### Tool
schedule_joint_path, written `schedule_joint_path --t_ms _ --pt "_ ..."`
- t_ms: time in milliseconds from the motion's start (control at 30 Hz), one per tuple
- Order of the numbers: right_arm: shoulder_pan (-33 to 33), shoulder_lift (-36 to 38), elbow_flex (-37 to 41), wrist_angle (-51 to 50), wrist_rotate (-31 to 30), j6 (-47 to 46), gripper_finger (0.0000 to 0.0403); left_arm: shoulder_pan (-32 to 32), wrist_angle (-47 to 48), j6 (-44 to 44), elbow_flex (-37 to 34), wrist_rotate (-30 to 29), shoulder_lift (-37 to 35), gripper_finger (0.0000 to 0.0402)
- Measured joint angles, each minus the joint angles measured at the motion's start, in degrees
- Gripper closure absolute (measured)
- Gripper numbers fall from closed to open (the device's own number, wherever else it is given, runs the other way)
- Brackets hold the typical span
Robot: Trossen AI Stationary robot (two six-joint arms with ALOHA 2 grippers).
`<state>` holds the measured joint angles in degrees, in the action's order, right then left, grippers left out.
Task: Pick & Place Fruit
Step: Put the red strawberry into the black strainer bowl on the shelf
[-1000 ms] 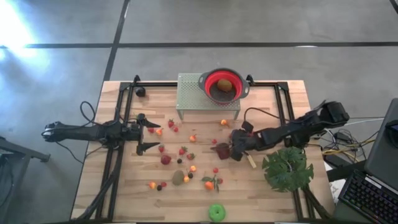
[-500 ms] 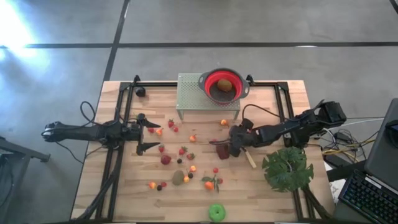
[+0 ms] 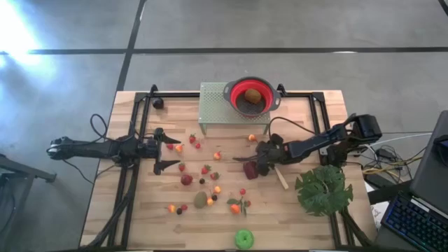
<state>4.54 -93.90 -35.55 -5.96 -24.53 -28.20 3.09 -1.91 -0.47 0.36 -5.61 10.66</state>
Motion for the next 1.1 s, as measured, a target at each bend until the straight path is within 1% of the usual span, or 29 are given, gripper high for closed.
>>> schedule_joint_path --t_ms 167,400,467,733,900,967,1100 --pt "0.0 0.1 0.0 -0.2 0.4 0.0 0.0231 0.0 0.0 0.0 0.0 0.0 0.0 0.0014" --pt "-0.2 4.4 0.5 -2.5 1.2 0.5 0.0295 0.0 0.0 0.0 0.0 0.0 0.0 0.0014" --pt "-0.2 5.2 0.4 -2.7 1.2 0.5 0.0308 0.0 0.0 0.0 0.0 0.0 0.0 0.0014" --pt "-0.1 6.3 0.4 -4.5 1.5 0.2 0.0306 0.0 0.0 0.0 0.0 0.0 0.0 0.0014" --pt "-0.1 6.9 -0.2 -4.4 4.0 0.4 0.0299 0.0 0.0 0.0 0.0 0.0 0.0 0.0014" --pt "-0.1 7.4 -0.8 -4.3 4.3 1.7 0.0300 0.0 0.0 0.0 0.0 0.0 0.0 0.0014" --pt "-0.1 8.9 -3.0 -4.4 7.5 4.6 0.0300 0.0 0.0 0.0 0.0 0.0 0.0 0.0014"
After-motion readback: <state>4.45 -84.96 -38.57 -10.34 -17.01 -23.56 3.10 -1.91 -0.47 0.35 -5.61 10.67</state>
